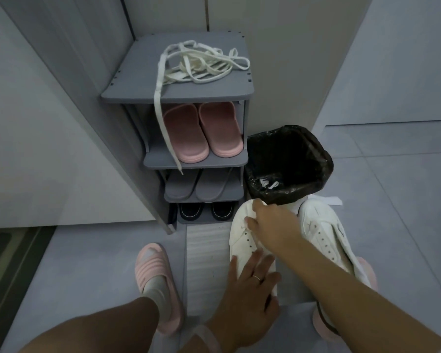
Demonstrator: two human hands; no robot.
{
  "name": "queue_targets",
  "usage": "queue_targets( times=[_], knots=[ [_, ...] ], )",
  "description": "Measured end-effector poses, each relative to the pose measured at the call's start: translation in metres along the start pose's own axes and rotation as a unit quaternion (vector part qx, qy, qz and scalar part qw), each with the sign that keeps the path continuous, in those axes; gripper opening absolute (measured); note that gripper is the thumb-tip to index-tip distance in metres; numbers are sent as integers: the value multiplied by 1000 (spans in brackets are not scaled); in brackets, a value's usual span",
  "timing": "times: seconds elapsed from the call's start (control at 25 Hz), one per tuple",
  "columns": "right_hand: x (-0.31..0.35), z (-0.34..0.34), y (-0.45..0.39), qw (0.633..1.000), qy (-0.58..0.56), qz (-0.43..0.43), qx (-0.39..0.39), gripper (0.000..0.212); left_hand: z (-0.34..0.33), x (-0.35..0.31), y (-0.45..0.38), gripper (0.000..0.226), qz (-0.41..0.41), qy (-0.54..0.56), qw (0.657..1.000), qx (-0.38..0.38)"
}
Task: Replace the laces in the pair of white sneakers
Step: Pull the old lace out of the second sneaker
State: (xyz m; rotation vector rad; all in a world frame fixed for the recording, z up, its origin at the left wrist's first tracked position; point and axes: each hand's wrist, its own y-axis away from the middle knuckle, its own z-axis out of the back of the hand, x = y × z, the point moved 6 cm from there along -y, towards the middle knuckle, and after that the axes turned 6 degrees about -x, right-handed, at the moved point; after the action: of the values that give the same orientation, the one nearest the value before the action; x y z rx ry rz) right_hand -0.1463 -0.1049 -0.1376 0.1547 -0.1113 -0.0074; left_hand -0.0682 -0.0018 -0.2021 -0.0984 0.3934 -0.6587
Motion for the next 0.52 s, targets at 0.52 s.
queue_targets(
  times=[0.52],
  knots=[
    [25, -19, 1, 994, 47, 99, -8, 33, 4, 1, 1, 52, -4, -16, 1000, 9]
  ],
)
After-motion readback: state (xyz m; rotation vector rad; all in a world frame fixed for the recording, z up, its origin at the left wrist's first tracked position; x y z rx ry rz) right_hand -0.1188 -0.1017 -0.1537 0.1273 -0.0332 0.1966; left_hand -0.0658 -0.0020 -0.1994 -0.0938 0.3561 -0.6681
